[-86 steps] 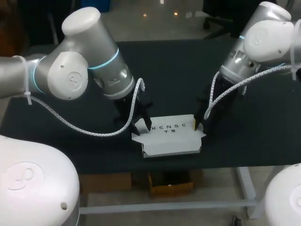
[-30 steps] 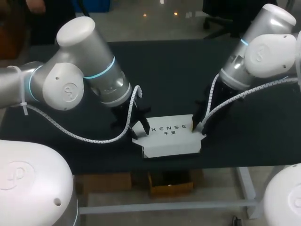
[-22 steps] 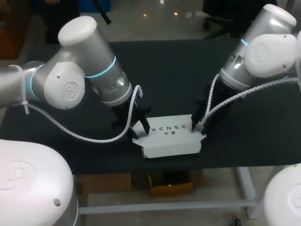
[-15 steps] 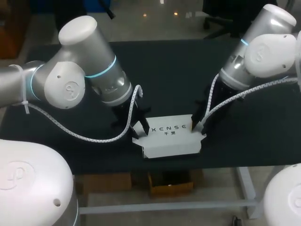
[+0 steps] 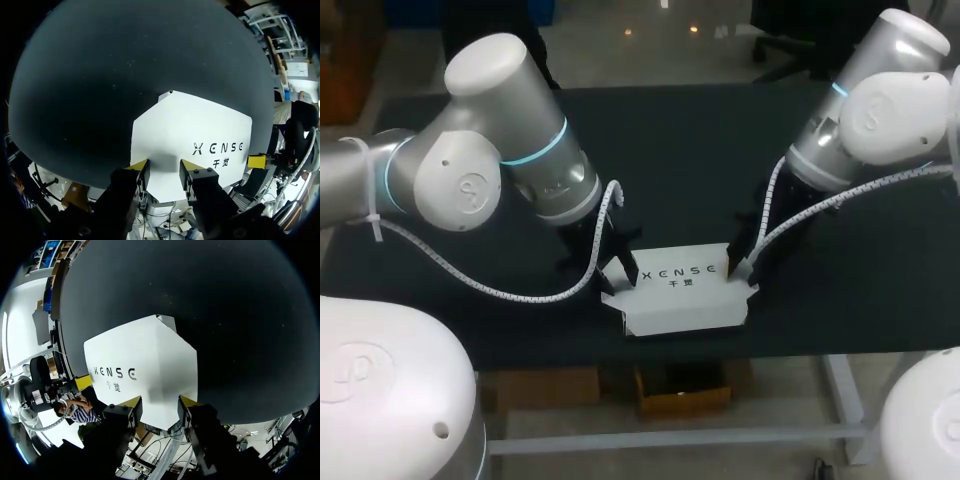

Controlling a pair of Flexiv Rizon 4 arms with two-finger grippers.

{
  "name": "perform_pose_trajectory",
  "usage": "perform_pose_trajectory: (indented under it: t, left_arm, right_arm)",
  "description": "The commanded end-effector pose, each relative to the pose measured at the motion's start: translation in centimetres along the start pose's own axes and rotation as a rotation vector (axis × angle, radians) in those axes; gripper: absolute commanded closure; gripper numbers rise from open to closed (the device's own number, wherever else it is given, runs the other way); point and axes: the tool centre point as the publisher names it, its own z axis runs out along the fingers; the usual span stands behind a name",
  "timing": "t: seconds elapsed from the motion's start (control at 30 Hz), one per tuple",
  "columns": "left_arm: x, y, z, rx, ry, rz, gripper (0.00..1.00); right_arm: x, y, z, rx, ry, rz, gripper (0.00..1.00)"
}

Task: Assemble the packaging by folding the flat box into shape, placing the metal phone stand inside, and closing the box properly

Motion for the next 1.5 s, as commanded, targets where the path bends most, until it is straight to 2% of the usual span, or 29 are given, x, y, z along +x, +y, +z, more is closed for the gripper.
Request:
perform_pose_trajectory:
  t: [0.03,0.47,1.13,1.5]
  left_arm:
    - [0.2,0.0,0.2,0.000,-0.005,0.000,0.64]
    - [0.1,0.7,0.4,0.036,-0.008,0.015,0.60]
    - [-0.2,1.5,0.7,0.119,-0.003,0.074,0.58]
    - [-0.5,1.2,0.3,0.131,-0.002,0.085,0.55]
  right_arm:
    - [0.0,0.0,0.0,0.002,0.001,0.000,0.55]
    - [-0.5,-0.4,0.6,-0.034,-0.007,-0.030,0.58]
    - [-1.2,-1.6,0.6,-0.147,-0.017,-0.117,0.59]
    - [-1.5,-1.2,0.7,-0.154,-0.014,-0.127,0.60]
